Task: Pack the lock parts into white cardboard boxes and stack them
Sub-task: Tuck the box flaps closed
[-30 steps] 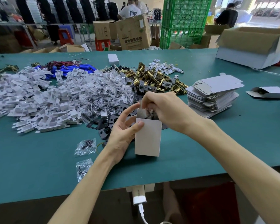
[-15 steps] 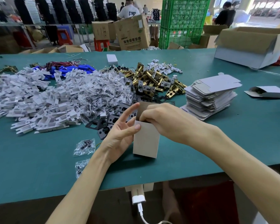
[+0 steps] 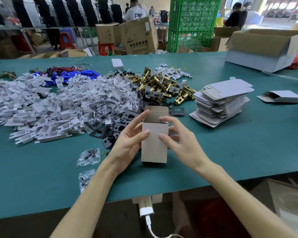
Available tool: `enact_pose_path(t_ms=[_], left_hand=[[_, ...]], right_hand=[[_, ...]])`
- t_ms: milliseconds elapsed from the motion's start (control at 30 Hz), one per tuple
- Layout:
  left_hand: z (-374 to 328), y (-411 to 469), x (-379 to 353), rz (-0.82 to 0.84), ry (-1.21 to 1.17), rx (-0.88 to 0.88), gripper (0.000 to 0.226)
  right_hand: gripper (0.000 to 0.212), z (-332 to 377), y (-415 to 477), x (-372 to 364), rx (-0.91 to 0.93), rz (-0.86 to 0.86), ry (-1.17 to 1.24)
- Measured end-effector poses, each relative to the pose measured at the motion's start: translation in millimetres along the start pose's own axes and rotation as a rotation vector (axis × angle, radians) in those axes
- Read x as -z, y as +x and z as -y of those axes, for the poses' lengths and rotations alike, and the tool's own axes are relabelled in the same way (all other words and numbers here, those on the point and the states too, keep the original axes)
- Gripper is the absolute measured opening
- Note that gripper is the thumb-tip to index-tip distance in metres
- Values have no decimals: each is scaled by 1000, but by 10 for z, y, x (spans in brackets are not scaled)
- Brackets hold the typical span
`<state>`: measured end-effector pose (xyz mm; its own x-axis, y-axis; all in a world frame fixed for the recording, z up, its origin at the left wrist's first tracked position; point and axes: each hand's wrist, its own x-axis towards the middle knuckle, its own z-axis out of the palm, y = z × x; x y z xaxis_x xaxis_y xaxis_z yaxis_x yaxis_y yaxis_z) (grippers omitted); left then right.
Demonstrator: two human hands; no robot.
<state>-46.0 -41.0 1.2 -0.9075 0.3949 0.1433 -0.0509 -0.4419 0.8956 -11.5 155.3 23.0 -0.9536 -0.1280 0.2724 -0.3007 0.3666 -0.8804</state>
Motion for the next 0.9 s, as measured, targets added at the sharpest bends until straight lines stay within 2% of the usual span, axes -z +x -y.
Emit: enact_pose_path(t_ms=[100,267,433,667,900], left_hand=[[26,7,-4,-5,28,5,53],[74,19,11,-108,68,47,42],[154,52,40,-134,113,98,42],[203,68,76,-148,159,96,39],[209,49,68,-76,210,65,38]], right_hand=[[36,-100,-28,-128,28,-111,92],[14,-162,8,-249,-79,-206,333],[14,-256,1,-317,-160,-226,367],[18,-269,-11,-323,-166,-211,378],[13,-267,-24,-298,-181,-186,486]])
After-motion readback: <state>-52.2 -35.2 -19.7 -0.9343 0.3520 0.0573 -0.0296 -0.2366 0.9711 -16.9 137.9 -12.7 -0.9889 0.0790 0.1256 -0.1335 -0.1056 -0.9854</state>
